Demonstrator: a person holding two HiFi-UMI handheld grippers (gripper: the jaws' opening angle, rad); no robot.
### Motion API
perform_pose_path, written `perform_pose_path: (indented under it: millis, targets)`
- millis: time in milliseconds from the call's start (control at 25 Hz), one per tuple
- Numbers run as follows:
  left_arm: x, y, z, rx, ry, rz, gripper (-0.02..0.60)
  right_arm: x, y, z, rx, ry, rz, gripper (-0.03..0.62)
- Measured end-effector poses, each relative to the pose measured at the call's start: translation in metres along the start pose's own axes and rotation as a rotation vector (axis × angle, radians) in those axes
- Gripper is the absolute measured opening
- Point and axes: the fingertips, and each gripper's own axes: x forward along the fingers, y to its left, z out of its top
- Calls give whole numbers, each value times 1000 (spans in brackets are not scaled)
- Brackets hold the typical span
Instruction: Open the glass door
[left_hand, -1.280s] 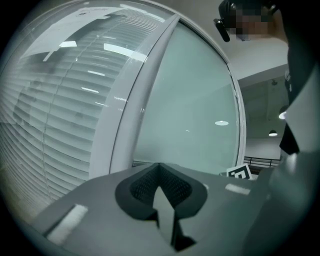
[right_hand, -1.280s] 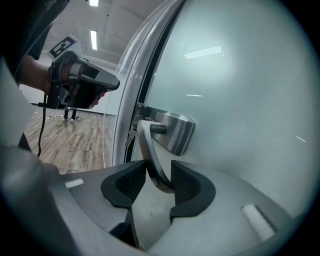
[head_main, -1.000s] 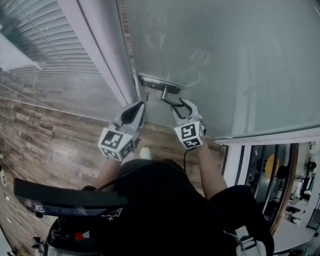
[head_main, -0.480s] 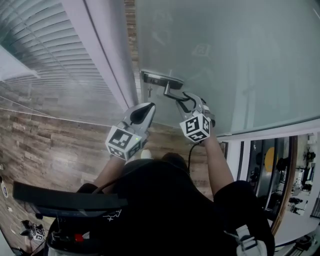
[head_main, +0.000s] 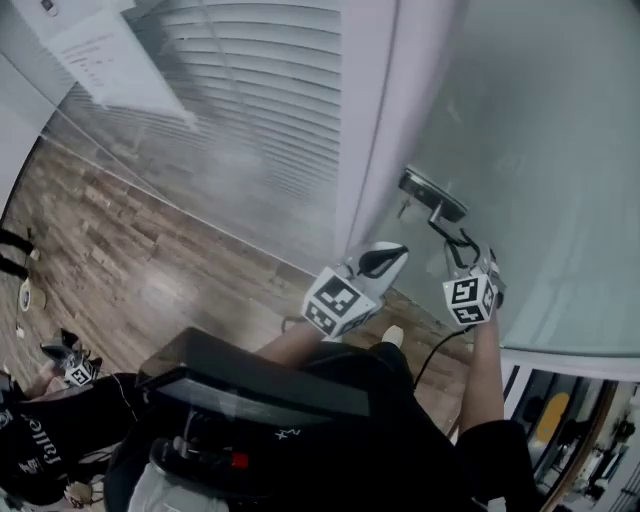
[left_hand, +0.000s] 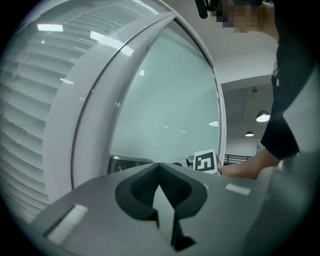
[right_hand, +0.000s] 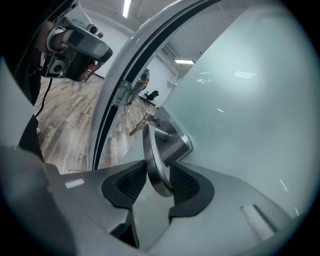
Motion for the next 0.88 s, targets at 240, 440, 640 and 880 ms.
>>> perform_pose_path:
  millis: [240,440,640,880]
  targets:
    - [4,44,-5,3,11,78,0,59,-8,9,10,-8,46,138]
    - [24,28,1,5,11,86,0,57,-22,0,16,5,64,127]
    - [31,12,23,25,-19,94,0,48,-31,11,11,-13,78,121]
    - [44,6,40,57,-46,117,0,46,-38,22,13,-31,101,115]
